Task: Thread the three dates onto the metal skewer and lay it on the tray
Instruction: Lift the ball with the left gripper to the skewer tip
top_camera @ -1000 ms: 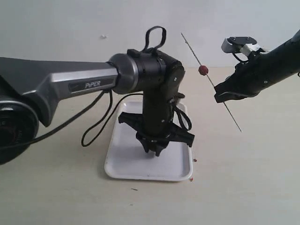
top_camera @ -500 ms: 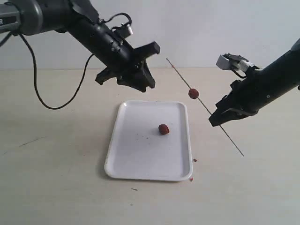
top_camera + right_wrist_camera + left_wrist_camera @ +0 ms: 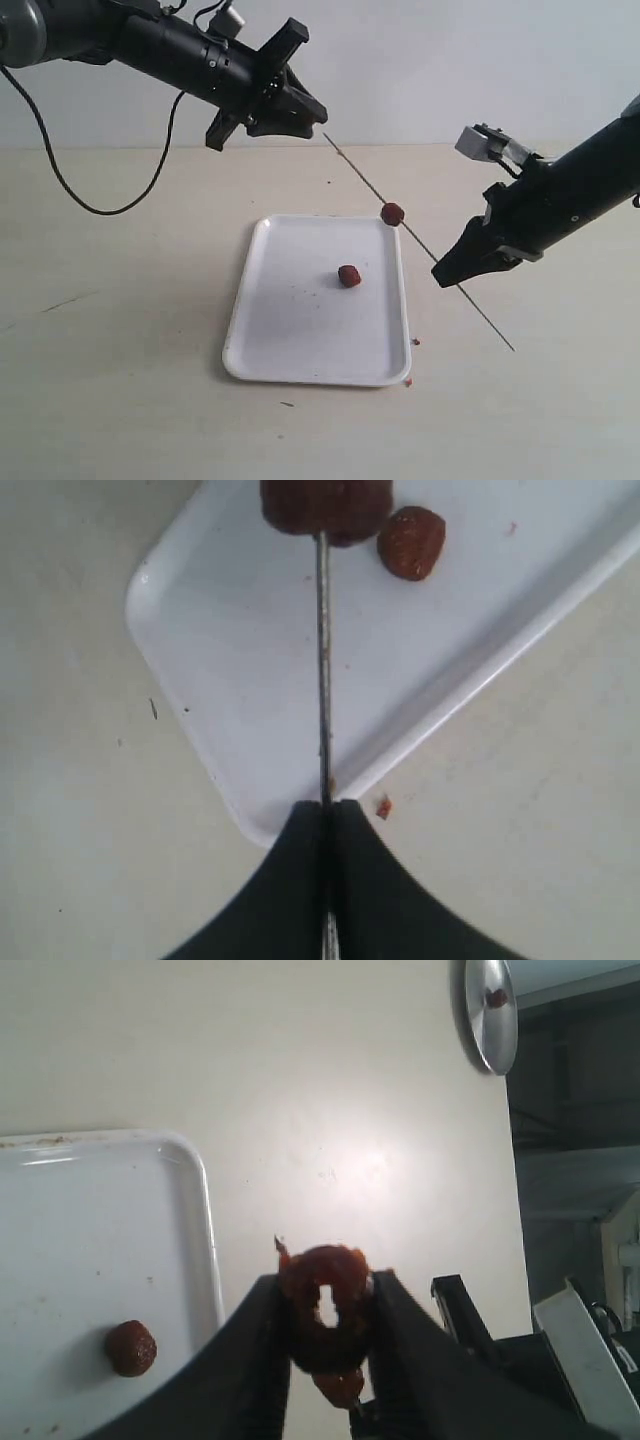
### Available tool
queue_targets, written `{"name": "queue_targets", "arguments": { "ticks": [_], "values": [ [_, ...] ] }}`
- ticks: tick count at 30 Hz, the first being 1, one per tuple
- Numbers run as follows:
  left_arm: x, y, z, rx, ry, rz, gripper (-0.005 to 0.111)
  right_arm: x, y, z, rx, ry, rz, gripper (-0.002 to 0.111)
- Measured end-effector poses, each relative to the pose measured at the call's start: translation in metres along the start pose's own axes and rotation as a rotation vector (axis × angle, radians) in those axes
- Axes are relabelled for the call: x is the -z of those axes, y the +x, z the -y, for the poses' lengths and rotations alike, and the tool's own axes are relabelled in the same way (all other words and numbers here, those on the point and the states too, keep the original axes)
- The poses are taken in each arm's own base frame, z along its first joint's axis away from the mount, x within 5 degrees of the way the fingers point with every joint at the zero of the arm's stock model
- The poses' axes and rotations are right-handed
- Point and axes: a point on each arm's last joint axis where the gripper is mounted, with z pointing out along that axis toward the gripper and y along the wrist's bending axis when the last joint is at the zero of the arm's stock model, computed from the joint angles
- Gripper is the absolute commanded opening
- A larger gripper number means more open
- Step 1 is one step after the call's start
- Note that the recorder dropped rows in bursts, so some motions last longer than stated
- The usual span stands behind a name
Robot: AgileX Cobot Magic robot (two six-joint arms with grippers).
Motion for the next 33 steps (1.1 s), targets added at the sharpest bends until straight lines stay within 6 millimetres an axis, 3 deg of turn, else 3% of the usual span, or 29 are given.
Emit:
{"name": "queue_targets", "arguments": {
  "ticks": [16,33],
  "values": [
    [-0.0041,-0.0041,-0.006,-0.012,-0.017,0.039,0.027,0.0001,-0.003,-0.0042,0.053,-0.045,0.034,0.0],
    [-0.009,0.0035,0.002,-0.034,0.019,-0.012,0.027,0.0002,-0.0062,-0.0019,0.048,-0.019,0.069,0.0]
  ]
}}
